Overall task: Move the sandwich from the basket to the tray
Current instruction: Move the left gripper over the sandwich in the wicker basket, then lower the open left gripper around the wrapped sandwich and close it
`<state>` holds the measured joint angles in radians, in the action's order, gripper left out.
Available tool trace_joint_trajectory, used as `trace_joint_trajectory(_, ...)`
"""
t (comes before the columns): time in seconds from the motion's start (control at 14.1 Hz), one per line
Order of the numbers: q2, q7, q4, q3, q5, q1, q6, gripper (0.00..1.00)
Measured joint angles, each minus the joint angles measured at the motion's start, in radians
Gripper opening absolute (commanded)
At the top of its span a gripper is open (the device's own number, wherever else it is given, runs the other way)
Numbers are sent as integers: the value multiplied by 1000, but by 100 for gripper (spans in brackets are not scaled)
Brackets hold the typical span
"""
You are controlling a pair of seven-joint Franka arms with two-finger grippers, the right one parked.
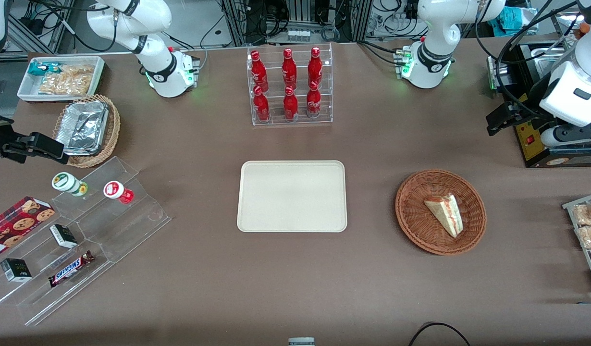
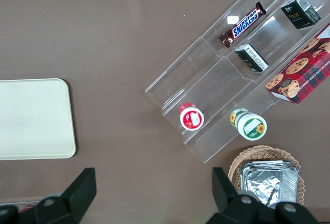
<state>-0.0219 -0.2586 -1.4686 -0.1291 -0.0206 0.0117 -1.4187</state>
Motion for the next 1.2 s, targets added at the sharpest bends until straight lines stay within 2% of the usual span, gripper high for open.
trace_joint_trajectory(0.49,-3,-1,-4,2,0,-3,-1,100)
trace_joint_trajectory(0.71,-28,-16,-61,8,0,-33,-11,100)
trace_joint_trajectory(0.85,-62,-71,-143,10,0,-51,-95,100)
trace_joint_trajectory(1.2,-198,-368,-401,9,0,-53,-484,100)
